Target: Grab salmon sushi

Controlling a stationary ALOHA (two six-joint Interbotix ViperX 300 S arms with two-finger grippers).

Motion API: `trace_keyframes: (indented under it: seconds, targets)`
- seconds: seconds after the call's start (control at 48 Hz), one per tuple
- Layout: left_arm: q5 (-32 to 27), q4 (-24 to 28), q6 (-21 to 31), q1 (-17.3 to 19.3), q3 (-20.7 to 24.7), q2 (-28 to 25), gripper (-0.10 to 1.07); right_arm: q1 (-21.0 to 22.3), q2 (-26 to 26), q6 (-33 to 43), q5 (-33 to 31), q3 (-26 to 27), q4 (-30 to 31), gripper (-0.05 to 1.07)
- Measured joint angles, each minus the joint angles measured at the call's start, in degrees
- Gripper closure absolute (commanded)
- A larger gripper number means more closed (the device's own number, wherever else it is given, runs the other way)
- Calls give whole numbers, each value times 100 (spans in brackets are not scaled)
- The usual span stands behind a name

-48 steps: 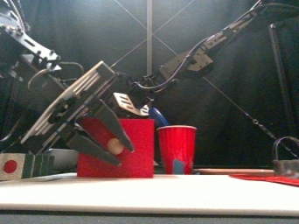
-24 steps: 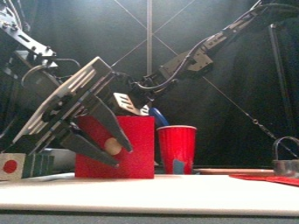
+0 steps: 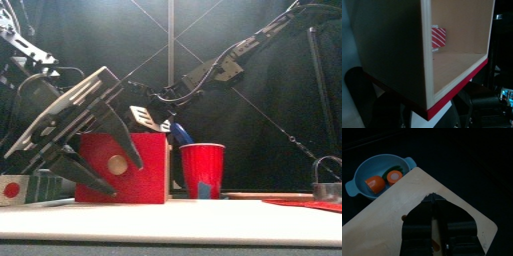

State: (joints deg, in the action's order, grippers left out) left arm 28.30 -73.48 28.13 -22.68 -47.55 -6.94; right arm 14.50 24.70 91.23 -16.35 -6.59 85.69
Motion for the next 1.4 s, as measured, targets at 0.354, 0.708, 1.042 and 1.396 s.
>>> trace_keyframes:
  seconds: [0.354, 0.708, 1.042, 1.396]
  targets:
    - [-703, 18, 0, -132, -422, 606, 12, 0, -9, 9, -9, 0, -9, 74]
    - [-1195, 132, -35, -475, -1257, 1811, 12, 0, -70, 9, -9, 18, -255, 74]
    - [53, 1591, -185, -448, -1978, 2813, 13, -264, -413, 9, -9, -220, -492, 74]
    - [914, 4157, -1134, 712, -2241, 3507, 13, -879, -1397, 9, -18, -677, -606, 74]
